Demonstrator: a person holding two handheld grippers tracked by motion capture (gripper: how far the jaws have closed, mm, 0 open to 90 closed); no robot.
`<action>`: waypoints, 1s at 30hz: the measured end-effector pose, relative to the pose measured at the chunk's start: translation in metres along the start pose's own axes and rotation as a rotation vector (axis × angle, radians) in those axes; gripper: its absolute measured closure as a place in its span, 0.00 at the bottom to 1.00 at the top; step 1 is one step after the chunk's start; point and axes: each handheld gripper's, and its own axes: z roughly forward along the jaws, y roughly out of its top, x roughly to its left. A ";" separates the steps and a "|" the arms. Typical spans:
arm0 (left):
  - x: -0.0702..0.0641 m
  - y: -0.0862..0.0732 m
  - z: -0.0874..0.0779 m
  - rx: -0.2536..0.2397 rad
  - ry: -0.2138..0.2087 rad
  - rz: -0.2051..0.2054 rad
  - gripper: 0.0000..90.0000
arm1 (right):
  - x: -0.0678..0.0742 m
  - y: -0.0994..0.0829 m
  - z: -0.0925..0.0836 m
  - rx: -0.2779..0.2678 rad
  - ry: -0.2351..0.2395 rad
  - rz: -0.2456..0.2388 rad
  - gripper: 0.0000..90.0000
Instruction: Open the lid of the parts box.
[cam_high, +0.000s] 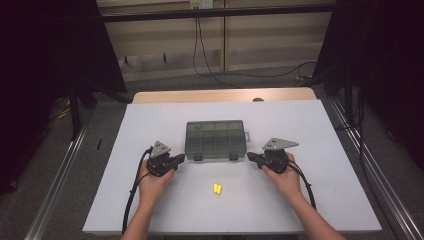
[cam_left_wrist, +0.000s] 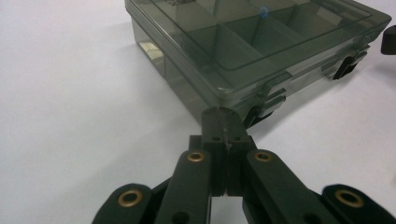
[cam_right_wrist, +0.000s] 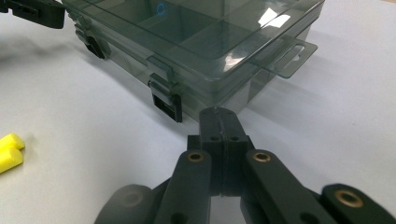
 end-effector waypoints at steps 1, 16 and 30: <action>0.000 0.000 0.000 0.003 0.001 0.002 1.00 | 0.000 0.000 0.001 0.002 0.001 0.001 1.00; -0.001 0.001 0.002 0.020 0.001 0.005 1.00 | 0.001 0.003 0.002 -0.008 -0.009 -0.013 1.00; -0.004 0.010 0.000 -0.018 0.000 0.003 1.00 | 0.004 0.010 0.000 -0.049 -0.022 -0.017 1.00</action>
